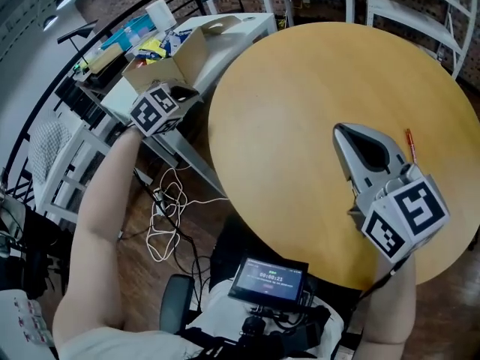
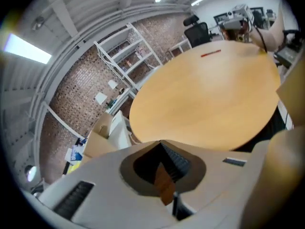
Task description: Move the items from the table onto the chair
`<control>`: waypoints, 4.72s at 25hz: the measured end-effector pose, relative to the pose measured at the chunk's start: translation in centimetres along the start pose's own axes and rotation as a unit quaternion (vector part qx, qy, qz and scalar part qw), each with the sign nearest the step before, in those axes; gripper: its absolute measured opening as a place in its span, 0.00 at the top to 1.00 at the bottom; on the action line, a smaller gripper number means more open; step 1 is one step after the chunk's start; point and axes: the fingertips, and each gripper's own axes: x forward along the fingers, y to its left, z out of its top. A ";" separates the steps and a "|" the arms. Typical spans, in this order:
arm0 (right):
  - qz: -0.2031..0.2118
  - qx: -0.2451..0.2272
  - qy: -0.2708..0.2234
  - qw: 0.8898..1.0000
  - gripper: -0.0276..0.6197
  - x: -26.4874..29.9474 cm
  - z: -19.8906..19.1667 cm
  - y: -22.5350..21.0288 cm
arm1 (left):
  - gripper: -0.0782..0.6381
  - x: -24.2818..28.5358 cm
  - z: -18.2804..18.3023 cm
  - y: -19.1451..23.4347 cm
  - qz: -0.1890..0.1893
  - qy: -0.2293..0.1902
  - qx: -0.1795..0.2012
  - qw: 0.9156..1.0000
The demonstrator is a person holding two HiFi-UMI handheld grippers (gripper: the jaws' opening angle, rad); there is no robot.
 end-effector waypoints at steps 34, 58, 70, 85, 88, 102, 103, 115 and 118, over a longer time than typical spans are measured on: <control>-0.170 0.036 0.025 0.984 0.95 -16.6 -2.1 -9.8 | 0.87 -6.3 37.0 -22.8 -0.229 -0.456 -0.188 0.839; -0.166 0.045 0.025 0.985 0.95 -16.9 -2.0 -9.2 | 0.87 -7.2 38.9 -25.1 -0.232 -0.461 -0.164 0.841; -0.166 0.045 0.022 0.985 0.95 -17.0 -1.8 -9.2 | 0.87 -7.2 39.0 -25.6 -0.237 -0.454 -0.153 0.845; -0.169 0.052 0.007 0.984 0.95 -17.9 -2.6 -9.9 | 0.87 -4.7 39.2 -29.7 -0.227 -0.404 0.083 0.882; -0.170 0.054 0.002 0.984 0.95 -18.5 -2.7 -10.0 | 0.87 -4.0 39.6 -30.7 -0.218 -0.383 0.164 0.882; -0.172 0.063 -0.012 0.983 0.95 -20.9 -3.2 -10.0 | 0.86 2.7 41.6 -33.2 -0.207 -0.266 0.452 0.826; -0.173 0.064 -0.013 0.983 0.95 -21.1 -3.2 -10.0 | 0.86 3.4 41.9 -33.1 -0.205 -0.260 0.467 0.820; -0.182 0.065 -0.018 0.981 0.95 -22.9 -3.5 -9.6 | 0.77 8.4 43.5 -34.5 -0.243 -0.202 0.584 0.748; -0.191 0.067 -0.018 0.979 0.95 -23.6 -3.7 -9.9 | 0.77 9.5 43.7 -34.8 -0.251 -0.181 0.605 0.733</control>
